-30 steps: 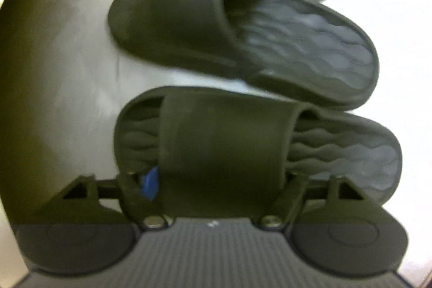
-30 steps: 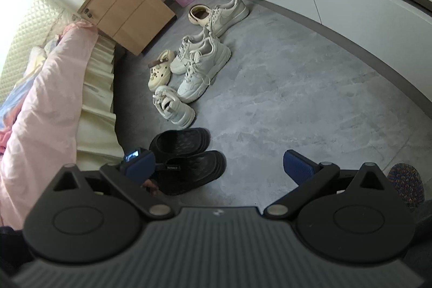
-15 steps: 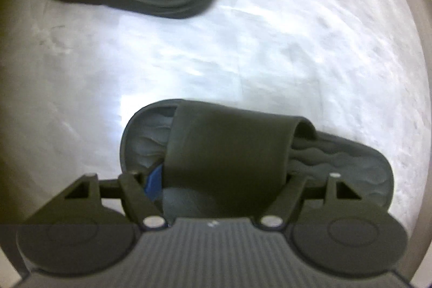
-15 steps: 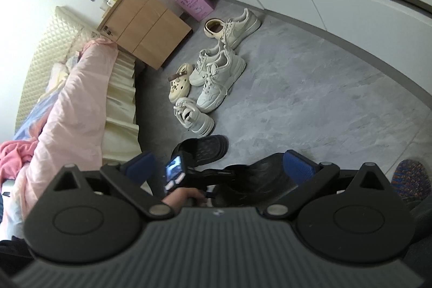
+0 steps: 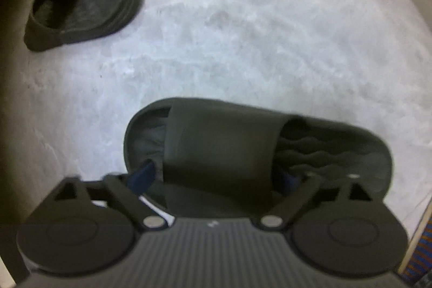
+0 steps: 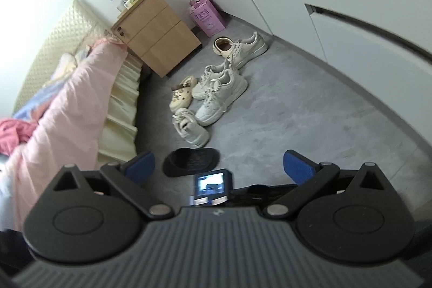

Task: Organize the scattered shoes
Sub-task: 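Carry the black sandal with the left gripper and set it down on the floor, then grasp the black sandal strap with the right gripper and lift it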

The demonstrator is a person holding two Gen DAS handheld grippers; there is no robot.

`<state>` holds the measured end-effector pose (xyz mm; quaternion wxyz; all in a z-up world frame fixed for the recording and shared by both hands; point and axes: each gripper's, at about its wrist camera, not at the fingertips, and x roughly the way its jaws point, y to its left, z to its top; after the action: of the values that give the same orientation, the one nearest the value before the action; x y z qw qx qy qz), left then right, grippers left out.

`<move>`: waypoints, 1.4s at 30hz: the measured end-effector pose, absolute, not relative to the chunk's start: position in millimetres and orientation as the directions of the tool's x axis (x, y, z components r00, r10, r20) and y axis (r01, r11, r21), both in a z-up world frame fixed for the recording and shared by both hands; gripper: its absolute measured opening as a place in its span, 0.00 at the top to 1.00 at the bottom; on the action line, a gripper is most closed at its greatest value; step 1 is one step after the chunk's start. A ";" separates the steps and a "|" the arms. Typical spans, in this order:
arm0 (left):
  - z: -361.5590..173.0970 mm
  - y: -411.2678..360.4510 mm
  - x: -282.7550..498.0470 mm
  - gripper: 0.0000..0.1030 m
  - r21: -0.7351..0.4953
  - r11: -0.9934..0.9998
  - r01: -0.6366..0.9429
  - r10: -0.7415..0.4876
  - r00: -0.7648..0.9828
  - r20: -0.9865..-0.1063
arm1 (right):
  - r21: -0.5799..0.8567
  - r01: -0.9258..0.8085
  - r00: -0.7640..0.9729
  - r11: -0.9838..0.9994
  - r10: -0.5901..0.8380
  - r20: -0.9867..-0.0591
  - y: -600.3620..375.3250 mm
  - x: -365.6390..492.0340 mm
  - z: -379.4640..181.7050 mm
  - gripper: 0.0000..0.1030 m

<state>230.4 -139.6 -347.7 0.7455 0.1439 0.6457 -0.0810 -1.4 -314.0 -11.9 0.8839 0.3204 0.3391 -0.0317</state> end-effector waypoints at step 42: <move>32.5 -17.0 71.7 0.00 -0.280 0.956 0.090 -0.275 0.610 -0.744 | 0.487 0.319 0.631 0.813 0.201 -0.749 -272.2 -4.8 -47.3 0.00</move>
<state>71.7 -17.0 32.5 0.8906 -0.1076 0.4298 -0.1025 -4.8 -272.2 -47.3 0.8504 0.3037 0.4282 -0.0344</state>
